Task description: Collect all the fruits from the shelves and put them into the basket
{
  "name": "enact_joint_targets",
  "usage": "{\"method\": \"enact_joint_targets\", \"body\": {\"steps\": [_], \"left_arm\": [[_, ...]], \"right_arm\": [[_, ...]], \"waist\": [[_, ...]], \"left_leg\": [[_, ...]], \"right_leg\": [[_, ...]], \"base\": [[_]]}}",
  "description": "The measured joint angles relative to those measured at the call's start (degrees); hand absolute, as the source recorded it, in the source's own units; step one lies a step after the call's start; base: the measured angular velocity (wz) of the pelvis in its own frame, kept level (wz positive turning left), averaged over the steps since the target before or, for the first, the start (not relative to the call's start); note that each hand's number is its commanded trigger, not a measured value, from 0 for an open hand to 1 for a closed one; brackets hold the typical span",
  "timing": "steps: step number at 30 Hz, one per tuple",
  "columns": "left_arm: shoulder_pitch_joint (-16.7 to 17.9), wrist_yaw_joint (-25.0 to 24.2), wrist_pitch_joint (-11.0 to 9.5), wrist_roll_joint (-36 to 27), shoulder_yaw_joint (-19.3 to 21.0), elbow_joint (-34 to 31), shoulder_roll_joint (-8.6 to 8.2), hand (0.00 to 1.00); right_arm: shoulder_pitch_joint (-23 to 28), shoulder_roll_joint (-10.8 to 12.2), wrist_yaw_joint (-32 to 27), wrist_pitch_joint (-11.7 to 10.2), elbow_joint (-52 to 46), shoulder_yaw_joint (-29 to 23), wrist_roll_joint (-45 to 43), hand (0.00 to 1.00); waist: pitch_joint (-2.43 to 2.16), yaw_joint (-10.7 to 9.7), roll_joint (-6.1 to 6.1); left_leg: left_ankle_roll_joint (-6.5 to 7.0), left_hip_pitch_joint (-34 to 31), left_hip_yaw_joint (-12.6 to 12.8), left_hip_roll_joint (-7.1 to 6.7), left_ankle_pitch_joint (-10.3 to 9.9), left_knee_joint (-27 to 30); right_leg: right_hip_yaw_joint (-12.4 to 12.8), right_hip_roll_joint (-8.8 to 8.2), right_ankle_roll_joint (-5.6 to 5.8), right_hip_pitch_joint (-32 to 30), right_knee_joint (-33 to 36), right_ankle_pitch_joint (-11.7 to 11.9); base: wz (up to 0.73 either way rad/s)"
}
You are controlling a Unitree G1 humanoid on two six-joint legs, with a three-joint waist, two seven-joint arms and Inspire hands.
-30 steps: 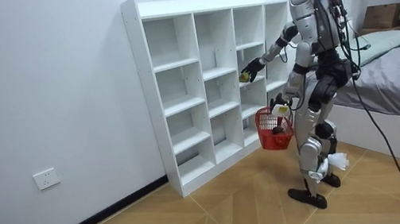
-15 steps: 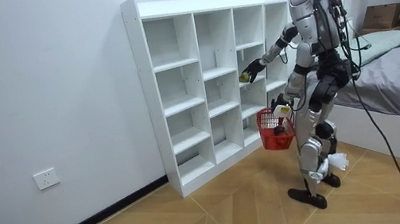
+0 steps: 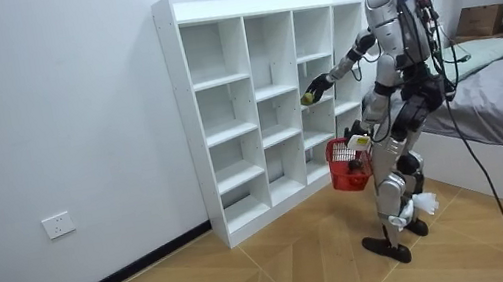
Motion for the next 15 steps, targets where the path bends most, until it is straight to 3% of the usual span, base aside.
{"method": "enact_joint_targets", "body": {"steps": [6,15], "left_arm": [[0.5,0.0,0.0,0.3,0.1,-0.5,0.24,1.0],[0.5,-0.1,0.0,0.3,0.1,-0.5,0.32,1.0]], "right_arm": [[-0.1,0.0,-0.1,-0.4,0.5,-1.3,0.0,1.0],[-0.1,0.0,-1.8,-2.2,1.8,-2.0,0.1,1.0]], "waist": [[0.0,0.3,0.01],[0.3,1.3,0.44]], "left_leg": [[0.06,-0.5,0.0,-0.02,0.1,0.0],[-0.08,-0.7,-0.4,-0.04,0.2,-0.1]], "right_leg": [[0.0,-0.08,0.0,-0.4,0.0,0.0],[0.0,-0.24,-0.02,-0.5,-0.2,0.0]], "base": [[0.0],[0.01]]}}
